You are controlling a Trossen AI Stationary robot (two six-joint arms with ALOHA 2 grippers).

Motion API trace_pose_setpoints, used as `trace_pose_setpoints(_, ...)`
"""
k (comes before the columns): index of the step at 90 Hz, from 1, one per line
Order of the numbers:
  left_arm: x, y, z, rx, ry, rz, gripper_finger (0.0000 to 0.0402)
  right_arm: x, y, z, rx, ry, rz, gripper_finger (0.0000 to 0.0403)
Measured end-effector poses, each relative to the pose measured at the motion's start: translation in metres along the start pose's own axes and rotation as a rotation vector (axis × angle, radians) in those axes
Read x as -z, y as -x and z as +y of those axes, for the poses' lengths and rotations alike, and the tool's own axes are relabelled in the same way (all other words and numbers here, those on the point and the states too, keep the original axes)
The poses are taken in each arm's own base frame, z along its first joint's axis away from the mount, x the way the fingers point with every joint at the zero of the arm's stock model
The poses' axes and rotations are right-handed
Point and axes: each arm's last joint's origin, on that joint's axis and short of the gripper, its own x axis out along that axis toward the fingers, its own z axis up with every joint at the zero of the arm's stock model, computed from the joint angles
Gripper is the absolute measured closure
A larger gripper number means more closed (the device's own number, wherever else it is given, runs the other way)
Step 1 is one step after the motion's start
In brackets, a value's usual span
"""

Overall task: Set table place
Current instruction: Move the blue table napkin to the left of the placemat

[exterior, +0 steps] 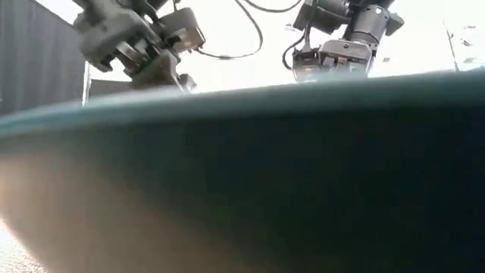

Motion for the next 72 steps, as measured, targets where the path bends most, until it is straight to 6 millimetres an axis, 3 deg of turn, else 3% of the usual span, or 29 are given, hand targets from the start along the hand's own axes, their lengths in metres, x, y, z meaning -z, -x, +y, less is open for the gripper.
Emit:
trace_pose_setpoints(24, 0.005, 0.001, 0.017, -0.032, 0.017, 0.045, 0.0297, 0.001, 0.000, 0.001, -0.001, -0.015, 0.006, 0.0261)
trace_pose_setpoints(48, 0.007, 0.000, 0.015, 0.020, 0.020, 0.055, 0.0297, 0.009, 0.000, 0.017, -0.043, -0.011, 0.030, 0.0261)
trace_pose_setpoints(72, 0.018, -0.029, 0.015, 0.075, 0.015, 0.114, 0.0297, 0.034, -0.017, 0.026, -0.085, -0.064, 0.036, 0.0261)
